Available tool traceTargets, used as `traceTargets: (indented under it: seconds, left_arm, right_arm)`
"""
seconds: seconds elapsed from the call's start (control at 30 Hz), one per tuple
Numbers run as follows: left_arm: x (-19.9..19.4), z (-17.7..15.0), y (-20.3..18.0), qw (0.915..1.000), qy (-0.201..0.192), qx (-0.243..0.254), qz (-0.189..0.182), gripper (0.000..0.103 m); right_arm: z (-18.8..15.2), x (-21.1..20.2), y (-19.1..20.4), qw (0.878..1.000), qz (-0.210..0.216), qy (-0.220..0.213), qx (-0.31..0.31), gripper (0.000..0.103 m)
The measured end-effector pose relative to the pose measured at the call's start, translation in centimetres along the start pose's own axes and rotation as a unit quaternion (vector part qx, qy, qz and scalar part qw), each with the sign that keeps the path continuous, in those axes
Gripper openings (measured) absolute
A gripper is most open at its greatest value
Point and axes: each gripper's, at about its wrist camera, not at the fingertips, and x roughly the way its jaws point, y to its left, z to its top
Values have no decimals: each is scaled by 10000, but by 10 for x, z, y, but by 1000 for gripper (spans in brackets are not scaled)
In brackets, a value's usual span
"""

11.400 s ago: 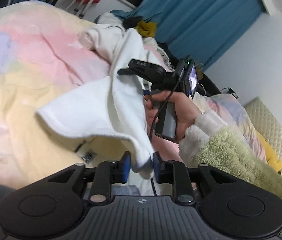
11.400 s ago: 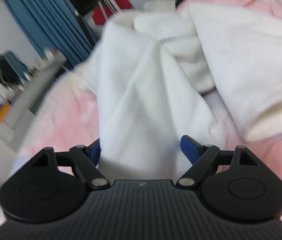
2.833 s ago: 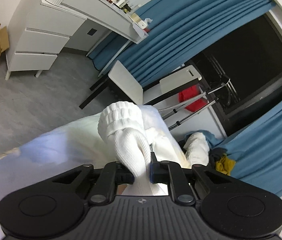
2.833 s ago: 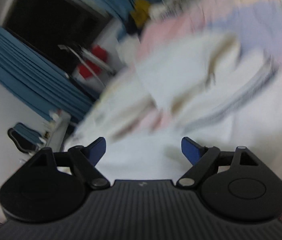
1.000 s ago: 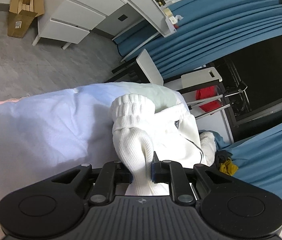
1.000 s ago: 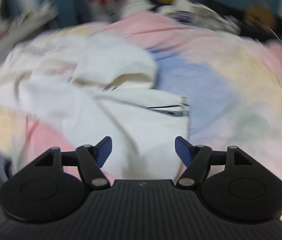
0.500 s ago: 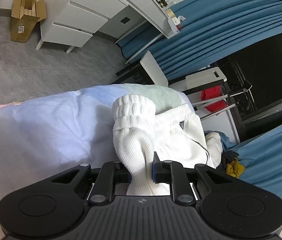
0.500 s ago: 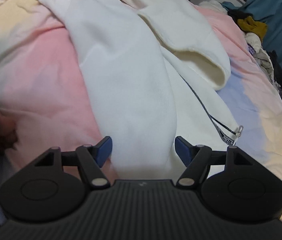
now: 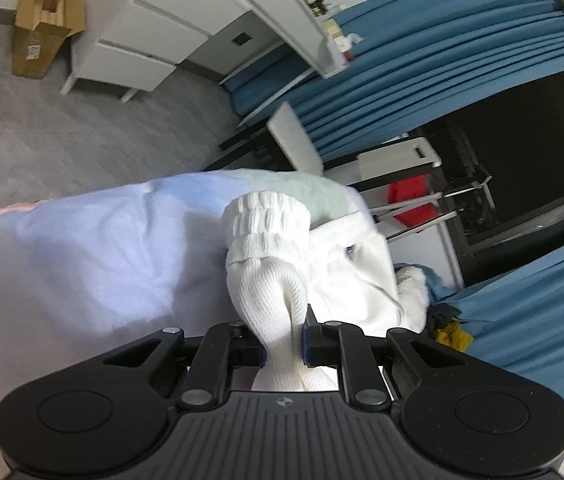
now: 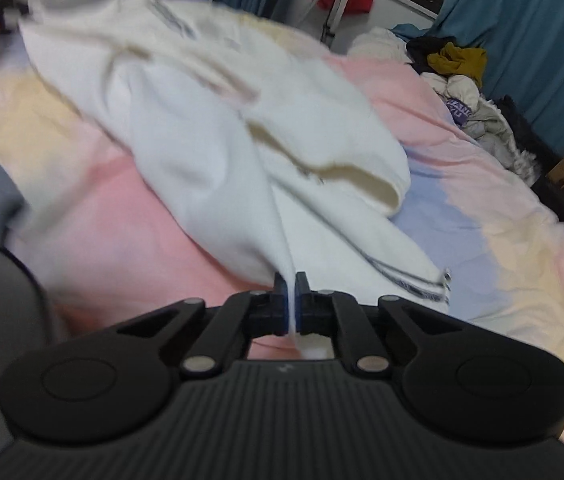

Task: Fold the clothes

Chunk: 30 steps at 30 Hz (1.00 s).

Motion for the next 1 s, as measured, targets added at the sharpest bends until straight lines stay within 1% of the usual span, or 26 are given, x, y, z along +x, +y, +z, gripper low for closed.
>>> traceTargets:
  seconds: [0.07, 0.13, 0.17, 0.2, 0.3, 0.33, 0.37, 0.43, 0.5, 0.57, 0.6, 0.63, 0.7, 0.77, 0.8, 0.83, 0.93, 1.0]
  left_arm:
    - [-2, 2, -2, 9996, -83, -26, -252, 14]
    - [-2, 2, -5, 9993, -134, -30, -360, 14]
    - [-2, 2, -6, 9991, -153, -23, -389, 14]
    - [-1, 3, -6, 9991, -158, -23, -381, 14]
    - [4, 4, -4, 9996, -133, -39, -254, 14]
    - [5, 4, -3, 9997, -125, -44, -211, 14]
    - [7, 4, -2, 9998, -116, -49, -169, 14]
    - [10, 5, 0, 9999, -100, -60, -84, 14]
    - [12, 5, 1, 9999, -105, -42, -52, 14]
    - [13, 6, 1, 9999, -110, -31, -47, 14]
    - [13, 5, 3, 9999, -102, -49, -56, 14]
    - [13, 5, 4, 9999, -95, -66, -65, 14]
    - [14, 5, 6, 9999, -80, -102, -84, 14]
    - [15, 5, 8, 9998, -65, -137, -103, 14]
    - [15, 5, 10, 9998, -57, -155, -112, 14]
    - [15, 5, 11, 9998, -50, -172, -121, 14]
    - [16, 4, 14, 9996, -25, -227, -148, 15]
    - [16, 4, 17, 9995, -5, -269, -162, 15]
  right_arm:
    - [20, -29, -19, 9968, 258, -429, 619, 5]
    - [37, -48, -50, 9879, 394, -815, 1257, 5]
    - [43, -49, -64, 9842, 369, -902, 1476, 5]
    - [49, -44, -78, 9821, 324, -883, 1631, 5]
    - [52, 8, -115, 9784, 134, -294, 2040, 5]
    - [49, 31, -124, 9773, 64, -33, 2116, 5]
    - [43, 55, -131, 9745, -1, 233, 2231, 5]
    - [28, 98, -142, 9654, -93, 477, 2563, 6]
    - [14, 125, -145, 9559, -261, 451, 2892, 17]
    - [3, 132, -146, 9428, -459, 344, 3284, 23]
    - [-2, 135, -147, 9353, -559, 287, 3483, 29]
    - [-5, 131, -145, 9300, -717, 218, 3598, 35]
    - [-10, 115, -140, 9202, -1042, 5, 3772, 58]
    - [-15, 90, -135, 9089, -1265, -281, 3963, 69]
    - [-18, 79, -133, 9036, -1287, -329, 4072, 75]
    - [-22, 70, -132, 8999, -1219, -333, 4174, 75]
    - [-39, 41, -120, 8896, -940, -165, 4467, 74]
    - [-51, 32, -105, 8926, -735, 25, 4448, 74]
